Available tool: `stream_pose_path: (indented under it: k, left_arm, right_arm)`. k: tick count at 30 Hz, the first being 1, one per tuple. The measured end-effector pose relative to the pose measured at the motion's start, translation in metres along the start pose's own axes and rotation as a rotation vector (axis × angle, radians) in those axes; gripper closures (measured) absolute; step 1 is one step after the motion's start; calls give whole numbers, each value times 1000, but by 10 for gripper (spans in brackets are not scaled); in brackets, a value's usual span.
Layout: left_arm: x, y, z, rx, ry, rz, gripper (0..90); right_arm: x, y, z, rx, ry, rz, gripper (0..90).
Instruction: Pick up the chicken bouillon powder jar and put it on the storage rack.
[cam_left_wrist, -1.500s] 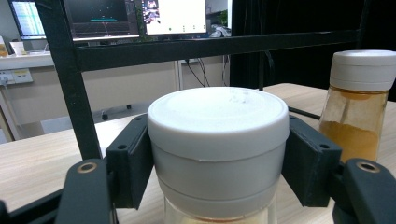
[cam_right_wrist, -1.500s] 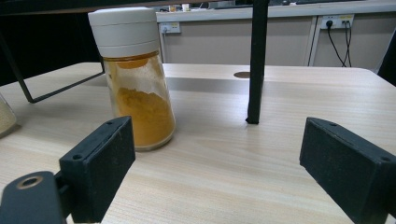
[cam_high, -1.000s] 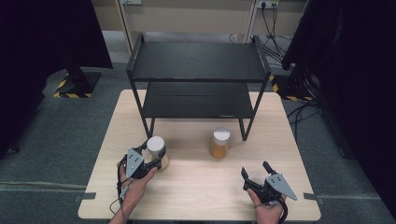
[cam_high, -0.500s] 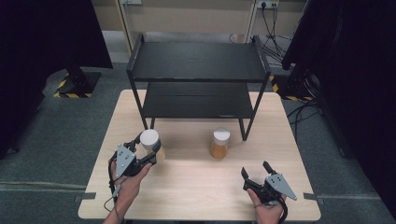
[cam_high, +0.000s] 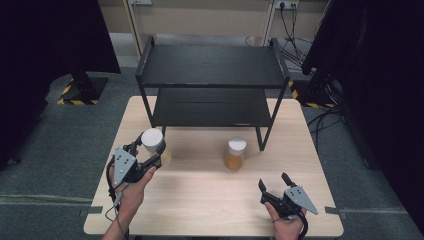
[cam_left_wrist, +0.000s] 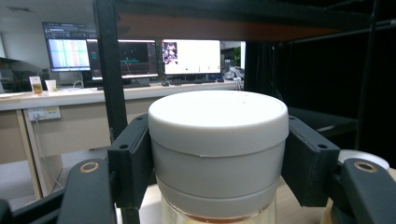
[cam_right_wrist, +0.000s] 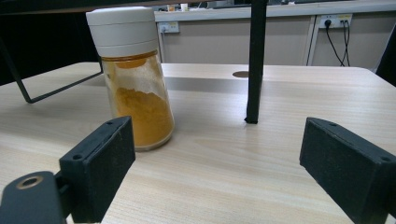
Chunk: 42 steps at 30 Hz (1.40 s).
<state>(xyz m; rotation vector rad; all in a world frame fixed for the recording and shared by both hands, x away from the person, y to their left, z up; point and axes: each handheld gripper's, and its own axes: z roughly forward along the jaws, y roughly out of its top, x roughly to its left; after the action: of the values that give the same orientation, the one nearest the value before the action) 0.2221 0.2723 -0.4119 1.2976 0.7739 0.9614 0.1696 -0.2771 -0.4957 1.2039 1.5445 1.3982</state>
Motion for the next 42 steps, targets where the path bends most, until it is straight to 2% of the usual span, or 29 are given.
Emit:
stream_pose_path:
  k: [11, 22, 42]
  left_arm:
    - [-2, 19, 3, -42, 10, 15, 338]
    - [-6, 42, 16, -83, 15, 12, 338]
    - [-8, 74, 38, -116, 45, 24, 338]
  right_arm:
    - [0, 0, 0, 1, 5, -6, 106]
    - [-1, 0, 0, 0, 5, -2, 106]
    - [-2, 0, 0, 2, 7, 5, 106]
